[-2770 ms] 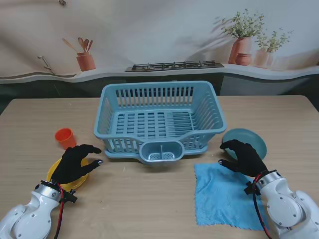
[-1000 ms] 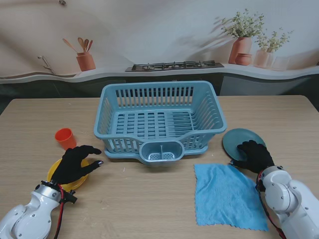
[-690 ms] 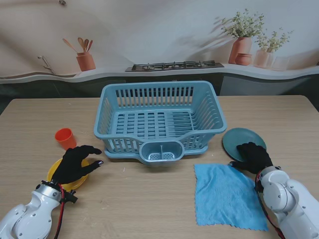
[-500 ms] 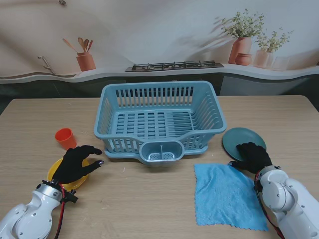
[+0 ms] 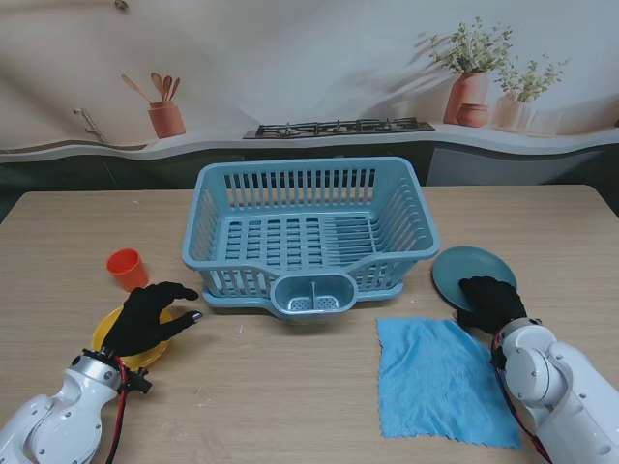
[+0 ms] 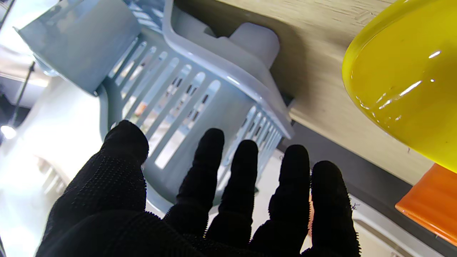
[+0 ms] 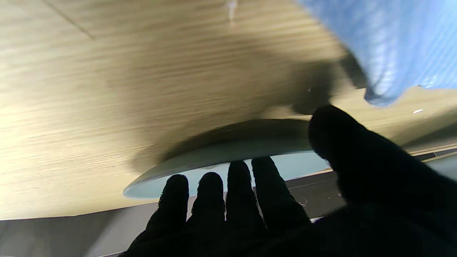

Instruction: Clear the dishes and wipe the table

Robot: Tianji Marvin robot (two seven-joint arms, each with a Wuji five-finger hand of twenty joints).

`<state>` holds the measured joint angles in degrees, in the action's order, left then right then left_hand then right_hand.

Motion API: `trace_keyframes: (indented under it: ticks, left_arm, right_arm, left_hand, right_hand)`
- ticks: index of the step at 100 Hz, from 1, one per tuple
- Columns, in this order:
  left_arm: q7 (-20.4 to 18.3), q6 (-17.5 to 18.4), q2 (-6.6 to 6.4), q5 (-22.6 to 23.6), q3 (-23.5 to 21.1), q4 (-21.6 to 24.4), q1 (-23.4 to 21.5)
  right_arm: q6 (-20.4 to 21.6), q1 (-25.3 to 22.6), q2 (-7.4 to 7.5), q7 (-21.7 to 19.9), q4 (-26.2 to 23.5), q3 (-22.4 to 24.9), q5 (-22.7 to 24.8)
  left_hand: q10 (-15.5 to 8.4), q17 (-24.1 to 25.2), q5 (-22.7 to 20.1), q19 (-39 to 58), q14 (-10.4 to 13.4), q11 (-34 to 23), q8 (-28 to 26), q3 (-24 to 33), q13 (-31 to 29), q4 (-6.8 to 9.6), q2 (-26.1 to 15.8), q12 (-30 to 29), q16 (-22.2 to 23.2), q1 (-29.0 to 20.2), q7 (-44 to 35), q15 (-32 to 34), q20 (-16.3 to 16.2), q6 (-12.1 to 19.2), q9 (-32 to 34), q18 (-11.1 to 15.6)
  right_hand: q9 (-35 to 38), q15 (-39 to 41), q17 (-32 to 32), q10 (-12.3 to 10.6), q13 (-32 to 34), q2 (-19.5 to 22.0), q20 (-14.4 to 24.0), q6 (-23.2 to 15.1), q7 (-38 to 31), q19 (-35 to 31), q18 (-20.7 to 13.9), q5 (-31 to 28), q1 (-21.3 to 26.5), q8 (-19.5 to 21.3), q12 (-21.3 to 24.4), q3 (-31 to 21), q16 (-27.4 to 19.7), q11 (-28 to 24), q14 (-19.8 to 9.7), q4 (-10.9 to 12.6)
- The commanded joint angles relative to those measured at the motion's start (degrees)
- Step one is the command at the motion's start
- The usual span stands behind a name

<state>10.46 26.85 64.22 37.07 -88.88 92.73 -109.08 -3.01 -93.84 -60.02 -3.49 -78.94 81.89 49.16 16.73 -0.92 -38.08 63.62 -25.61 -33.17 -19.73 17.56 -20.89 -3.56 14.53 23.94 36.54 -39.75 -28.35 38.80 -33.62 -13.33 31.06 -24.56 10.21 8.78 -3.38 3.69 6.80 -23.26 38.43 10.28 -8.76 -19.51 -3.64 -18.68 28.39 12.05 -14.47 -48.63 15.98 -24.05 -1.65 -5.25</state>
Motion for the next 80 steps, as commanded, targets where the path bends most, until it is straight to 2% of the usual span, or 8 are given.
trace_keyframes:
  ticks: [1, 19, 46, 54, 56, 65, 67, 80]
  left_arm:
    - [-0.57, 0.06, -0.05, -0.21, 0.07, 0.10, 0.01]
    - [-0.55, 0.21, -0.03, -0.27, 0.00, 0.11, -0.05]
    - [-0.39, 0.55, 0.00, -0.27, -0.16, 0.04, -0.19]
    - [-0.36, 0.56, 0.00, -0.26, -0.17, 0.05, -0.21]
    - [-0.38, 0.56, 0.00, -0.28, -0.18, 0.06, -0.22]
    - [-0.50, 0.54, -0.01, -0.33, -0.19, 0.07, -0.23]
    - [-0.54, 0.54, -0.02, -0.36, -0.20, 0.08, -0.23]
    - [-0.57, 0.58, -0.01, -0.41, -0.21, 0.05, -0.22]
  right_arm:
    - [-0.16, -1.02, 0.03, -2.16, 1.59, -0.64, 0.70]
    - [0.45, -1.18, 0.48, -3.31, 1.17, -0.70, 3.20]
    - [1.15, -0.77, 0.56, -2.84, 1.35, -0.87, 4.07]
    - [1.67, -0.66, 0.53, -2.53, 1.19, -0.74, 4.17]
    - [1.92, -0.61, 0.53, -2.36, 1.19, -0.70, 4.24]
    - [3.25, -0.42, 0.51, -1.56, 1.11, -0.42, 4.65]
    - [3.64, -0.37, 0.50, -1.23, 1.13, -0.35, 4.79]
    - [6.73, 0.13, 0.53, 1.25, 1.41, 0.26, 6.34]
  left_hand:
    - [1.05, 0.58, -1.16, -0.91, -1.30, 0.55, -0.18, -1.48, -0.93, -0.58, -1.26, -0.32, -0.43, -0.59, 0.40, -0.50, 0.79, 0.32, 0.98, -0.76]
    - [1.15, 0.62, -1.22, -0.97, -1.32, 0.58, -0.17, -1.80, -0.97, -0.54, -1.39, -0.33, -0.44, -0.69, 0.48, -0.51, 0.82, 0.46, 1.00, -0.71]
    - [1.12, 0.56, -1.24, -0.92, -1.35, 0.58, -0.16, -2.25, -1.00, -0.47, -1.53, -0.33, -0.44, -0.94, 0.58, -0.51, 0.81, 0.42, 1.03, -0.70]
    - [0.96, 0.57, -1.21, -0.92, -1.28, 0.60, -0.17, -2.40, -0.95, -0.46, -1.59, -0.34, -0.45, -0.98, 0.60, -0.54, 0.81, 0.44, 1.04, -0.70]
    - [1.06, 0.57, -1.27, -0.92, -1.30, 0.61, -0.17, -2.40, -0.94, -0.45, -1.55, -0.35, -0.45, -1.04, 0.59, -0.55, 0.81, 0.35, 1.02, -0.70]
    - [1.06, 0.57, -1.22, -0.92, -1.32, 0.61, -0.15, -2.54, -0.90, -0.45, -1.64, -0.34, -0.46, -1.02, 0.64, -0.58, 0.81, 0.39, 0.99, -0.70]
    - [1.10, 0.57, -1.24, -0.92, -1.32, 0.61, -0.16, -2.55, -0.91, -0.44, -1.60, -0.35, -0.46, -1.06, 0.63, -0.57, 0.81, 0.43, 0.98, -0.70]
    - [1.16, 0.57, -1.18, -0.92, -1.27, 0.61, -0.17, -2.72, -0.96, -0.42, -1.67, -0.34, -0.45, -1.10, 0.61, -0.54, 0.81, 0.39, 0.95, -0.70]
  right_hand:
    - [1.30, 1.28, -1.29, -0.17, 0.09, -1.90, 1.75, 1.24, -11.31, -0.87, -2.11, -5.89, 1.88, 1.97, -0.71, -2.08, -0.79, -4.37, -0.93, 0.12]
    - [3.08, 5.91, -1.15, 0.42, 0.71, -1.86, 5.68, 1.19, -15.13, -3.70, -1.22, -6.21, 8.77, 0.82, -1.32, -4.90, -0.76, -6.11, -0.18, -0.68]
    - [6.84, 12.73, 3.10, 1.67, 3.54, 3.96, 4.23, 0.69, -20.96, -6.66, 2.97, -8.22, 19.42, -0.60, -1.93, -12.21, -0.43, -7.33, 1.44, -0.23]
    - [8.12, 13.09, 3.89, 2.47, 4.72, 5.24, 2.23, 0.90, -21.97, -9.07, 4.17, -9.26, 21.00, -1.34, -2.04, -14.28, -0.51, -7.30, 2.54, -0.66]
    - [8.40, 13.06, 3.58, 2.59, 5.00, 5.37, -1.45, 0.98, -22.08, -12.20, 4.53, -9.64, 21.36, -2.18, -2.25, -14.53, -0.45, -7.20, 2.75, -0.62]
    - [9.90, 13.24, 5.20, 3.94, 6.61, 5.74, -3.16, 1.41, -22.17, -15.91, 7.07, -11.18, 23.32, -2.53, -2.20, -14.67, -0.42, -7.12, 4.42, -0.70]
    - [10.45, 13.26, 5.10, 4.15, 7.11, 5.76, -6.64, 1.48, -21.89, -18.74, 7.58, -11.71, 23.56, -2.65, -2.31, -14.79, -0.32, -7.08, 4.73, -0.70]
    - [13.26, 13.45, 7.55, 5.86, 10.05, 5.37, -12.41, 1.89, -21.54, -26.53, 10.97, -14.16, 24.89, -2.78, -2.30, -15.22, -0.21, -6.68, 7.03, -0.86]
